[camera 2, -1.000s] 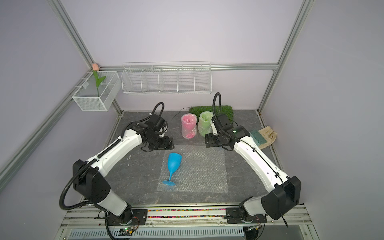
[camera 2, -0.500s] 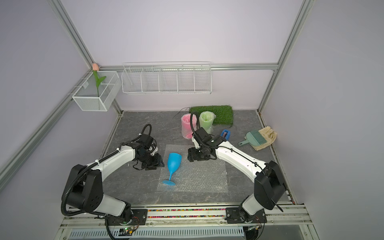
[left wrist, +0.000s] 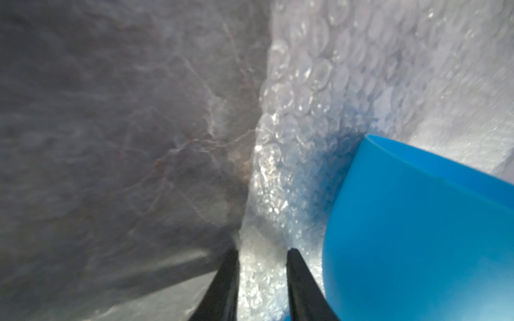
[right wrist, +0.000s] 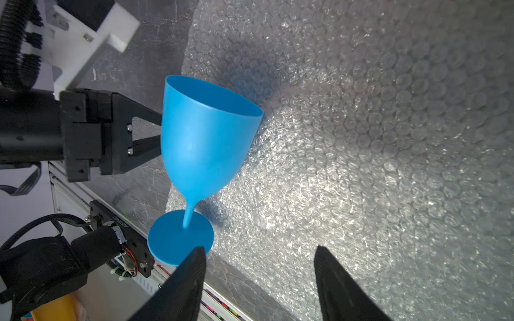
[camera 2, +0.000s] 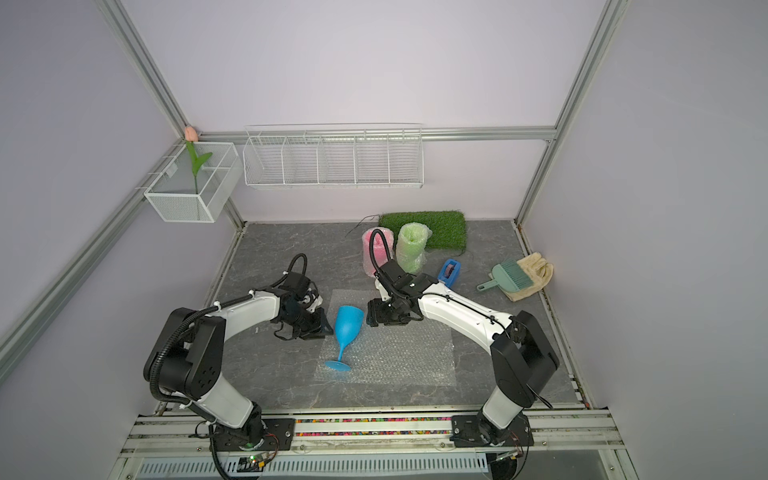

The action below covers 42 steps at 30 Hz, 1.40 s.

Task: Wrap wine glasses in bubble wrap
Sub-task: Wrap the wine glass in bubble wrap.

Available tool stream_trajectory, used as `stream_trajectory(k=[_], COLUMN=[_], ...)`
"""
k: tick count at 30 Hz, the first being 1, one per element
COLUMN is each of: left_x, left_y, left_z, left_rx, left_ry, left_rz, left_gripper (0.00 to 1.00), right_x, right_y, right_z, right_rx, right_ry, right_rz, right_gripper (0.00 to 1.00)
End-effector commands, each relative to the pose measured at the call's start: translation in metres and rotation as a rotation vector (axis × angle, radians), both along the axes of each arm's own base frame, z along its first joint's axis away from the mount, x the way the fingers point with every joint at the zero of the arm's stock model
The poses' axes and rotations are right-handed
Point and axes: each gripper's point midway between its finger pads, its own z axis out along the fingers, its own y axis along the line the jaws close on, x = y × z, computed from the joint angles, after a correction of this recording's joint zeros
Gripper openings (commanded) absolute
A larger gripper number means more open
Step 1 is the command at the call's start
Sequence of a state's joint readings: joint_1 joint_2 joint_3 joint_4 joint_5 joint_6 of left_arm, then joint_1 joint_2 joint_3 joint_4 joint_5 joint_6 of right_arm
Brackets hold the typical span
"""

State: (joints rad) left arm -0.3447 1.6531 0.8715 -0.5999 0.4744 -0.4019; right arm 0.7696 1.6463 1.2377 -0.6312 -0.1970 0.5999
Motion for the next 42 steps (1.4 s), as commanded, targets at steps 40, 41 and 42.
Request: stream_trajectory(k=[40,41,42], left_x=[-0.007,-0.007,-0.007], left_y=[-0.111,-0.115,-0.119], left_z=[0.095,0.093,0.092], left_rx=[-0.231,-0.232,-0.235], left_ry=[-0.159,-0.155,-0.153], left_rz=[-0.251,-0.255,-0.255], left_gripper=[0.0,0.0,0.0], right_x=[0.01,0.01,0.01], right_y=[-0.001,-0.003,-0.004], right_z=[-0.091,-0.092,-0.093], right_rx=[-0.134,-0.134,-0.133], right_ry=[0.116,0.117,0.117], right_rz=[-0.059,-0.064,-0.067], right_gripper=[0.41,0.41,0.4])
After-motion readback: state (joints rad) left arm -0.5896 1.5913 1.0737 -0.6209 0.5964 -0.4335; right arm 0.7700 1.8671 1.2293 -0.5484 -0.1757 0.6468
